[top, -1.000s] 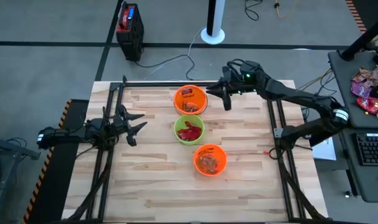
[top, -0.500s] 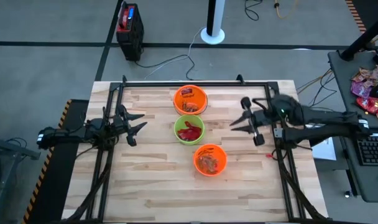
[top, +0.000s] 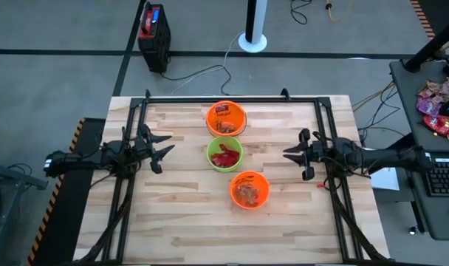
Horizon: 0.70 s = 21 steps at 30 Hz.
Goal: Sort candy by brand, put in halloween buckets
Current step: Return to Home Position
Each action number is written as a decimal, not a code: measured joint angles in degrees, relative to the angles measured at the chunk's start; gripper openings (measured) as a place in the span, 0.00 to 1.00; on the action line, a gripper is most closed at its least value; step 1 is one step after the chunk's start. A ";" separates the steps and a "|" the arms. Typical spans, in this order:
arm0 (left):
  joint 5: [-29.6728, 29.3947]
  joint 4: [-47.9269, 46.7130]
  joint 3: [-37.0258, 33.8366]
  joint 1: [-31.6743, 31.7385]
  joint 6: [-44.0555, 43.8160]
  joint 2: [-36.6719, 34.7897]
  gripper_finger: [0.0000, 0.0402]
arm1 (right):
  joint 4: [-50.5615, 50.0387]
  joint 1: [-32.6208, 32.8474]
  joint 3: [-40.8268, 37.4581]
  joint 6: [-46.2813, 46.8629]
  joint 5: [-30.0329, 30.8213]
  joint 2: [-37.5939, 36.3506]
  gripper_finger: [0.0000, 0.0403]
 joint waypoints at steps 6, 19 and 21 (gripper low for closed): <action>0.00 0.00 0.00 0.00 -0.01 0.00 0.39 | -13.73 -0.02 -0.16 -2.29 1.93 -11.28 0.17; -0.28 0.31 0.02 0.00 -0.01 0.55 0.39 | -22.49 4.03 -0.18 -0.50 3.75 -14.81 0.17; -0.28 0.36 0.02 0.00 -0.01 0.53 0.39 | -22.33 4.11 -0.18 0.34 2.37 -14.81 0.17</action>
